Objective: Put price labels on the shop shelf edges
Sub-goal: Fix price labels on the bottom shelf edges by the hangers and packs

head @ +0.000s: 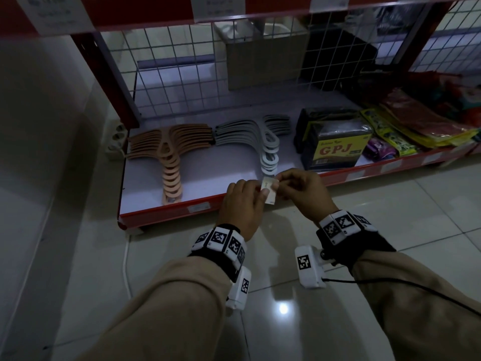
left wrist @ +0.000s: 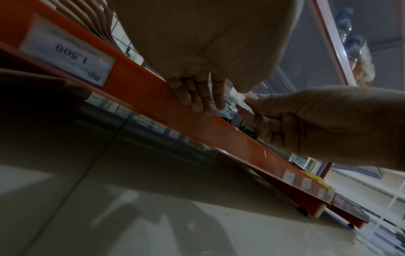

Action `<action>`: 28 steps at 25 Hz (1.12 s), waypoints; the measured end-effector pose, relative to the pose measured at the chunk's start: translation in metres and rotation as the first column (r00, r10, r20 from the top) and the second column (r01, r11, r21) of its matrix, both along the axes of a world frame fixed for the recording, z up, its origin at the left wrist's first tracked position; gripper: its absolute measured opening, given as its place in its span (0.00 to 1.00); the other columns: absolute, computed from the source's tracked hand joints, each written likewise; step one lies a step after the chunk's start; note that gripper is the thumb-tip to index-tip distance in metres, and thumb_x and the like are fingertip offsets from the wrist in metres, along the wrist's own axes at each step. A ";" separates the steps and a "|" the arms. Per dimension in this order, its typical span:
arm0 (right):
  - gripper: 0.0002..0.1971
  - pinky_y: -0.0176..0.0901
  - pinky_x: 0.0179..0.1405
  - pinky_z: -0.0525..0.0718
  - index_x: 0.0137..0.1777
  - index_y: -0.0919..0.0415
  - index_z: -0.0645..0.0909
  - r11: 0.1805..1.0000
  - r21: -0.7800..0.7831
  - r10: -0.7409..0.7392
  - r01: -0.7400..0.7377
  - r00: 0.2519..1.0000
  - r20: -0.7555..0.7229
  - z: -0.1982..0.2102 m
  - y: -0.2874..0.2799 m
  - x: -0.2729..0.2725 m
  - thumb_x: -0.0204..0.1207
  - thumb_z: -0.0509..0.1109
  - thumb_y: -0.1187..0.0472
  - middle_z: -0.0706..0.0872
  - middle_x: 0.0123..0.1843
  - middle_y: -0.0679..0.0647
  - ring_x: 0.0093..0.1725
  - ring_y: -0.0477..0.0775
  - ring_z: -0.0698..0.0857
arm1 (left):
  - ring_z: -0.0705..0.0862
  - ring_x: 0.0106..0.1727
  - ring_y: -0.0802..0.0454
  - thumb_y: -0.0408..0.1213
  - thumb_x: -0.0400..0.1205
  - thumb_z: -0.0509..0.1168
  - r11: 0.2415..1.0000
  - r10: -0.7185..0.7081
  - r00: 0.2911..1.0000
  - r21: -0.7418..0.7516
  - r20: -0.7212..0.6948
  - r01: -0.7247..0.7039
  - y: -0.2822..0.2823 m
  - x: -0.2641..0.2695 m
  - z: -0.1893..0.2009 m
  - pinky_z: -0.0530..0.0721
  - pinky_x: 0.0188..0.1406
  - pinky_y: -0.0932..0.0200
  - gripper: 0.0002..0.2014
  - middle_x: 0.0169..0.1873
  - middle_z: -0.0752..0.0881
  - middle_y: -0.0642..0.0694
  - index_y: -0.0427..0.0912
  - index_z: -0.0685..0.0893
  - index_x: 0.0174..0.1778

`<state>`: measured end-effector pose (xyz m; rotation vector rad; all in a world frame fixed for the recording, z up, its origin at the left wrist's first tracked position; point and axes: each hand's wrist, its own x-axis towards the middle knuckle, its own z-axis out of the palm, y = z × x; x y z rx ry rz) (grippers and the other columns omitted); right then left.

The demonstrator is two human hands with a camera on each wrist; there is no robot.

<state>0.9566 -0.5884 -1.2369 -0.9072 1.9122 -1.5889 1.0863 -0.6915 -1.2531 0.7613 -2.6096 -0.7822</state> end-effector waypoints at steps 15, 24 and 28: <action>0.02 0.47 0.49 0.86 0.43 0.71 0.84 1.000 -0.009 -0.022 0.022 1.000 0.012 -0.003 0.007 -0.001 0.73 0.73 0.72 0.89 0.41 0.64 0.43 0.58 0.88 | 0.73 0.53 0.47 0.42 0.85 0.59 0.996 -0.007 0.999 -0.094 0.032 0.009 -0.005 -0.002 -0.005 0.70 0.49 0.57 0.10 0.51 0.80 0.43 0.39 0.80 0.51; 0.09 0.38 0.49 0.80 0.51 0.60 0.87 0.952 0.274 0.271 -0.135 0.789 -0.552 0.016 -0.012 -0.005 0.72 0.73 0.69 0.88 0.46 0.51 0.45 0.48 0.84 | 0.73 0.55 0.46 0.39 0.85 0.59 0.987 -0.089 0.994 -0.131 0.069 0.097 -0.009 0.003 -0.001 0.71 0.50 0.54 0.09 0.52 0.80 0.43 0.38 0.81 0.52; 0.05 0.37 0.44 0.83 0.45 0.60 0.86 0.968 0.228 0.201 -0.108 0.876 -0.439 0.011 -0.006 -0.011 0.73 0.72 0.70 0.89 0.42 0.53 0.43 0.49 0.87 | 0.73 0.54 0.47 0.38 0.85 0.60 0.990 -0.094 0.994 -0.098 0.051 0.098 -0.011 0.006 0.000 0.71 0.51 0.55 0.08 0.51 0.80 0.44 0.39 0.81 0.52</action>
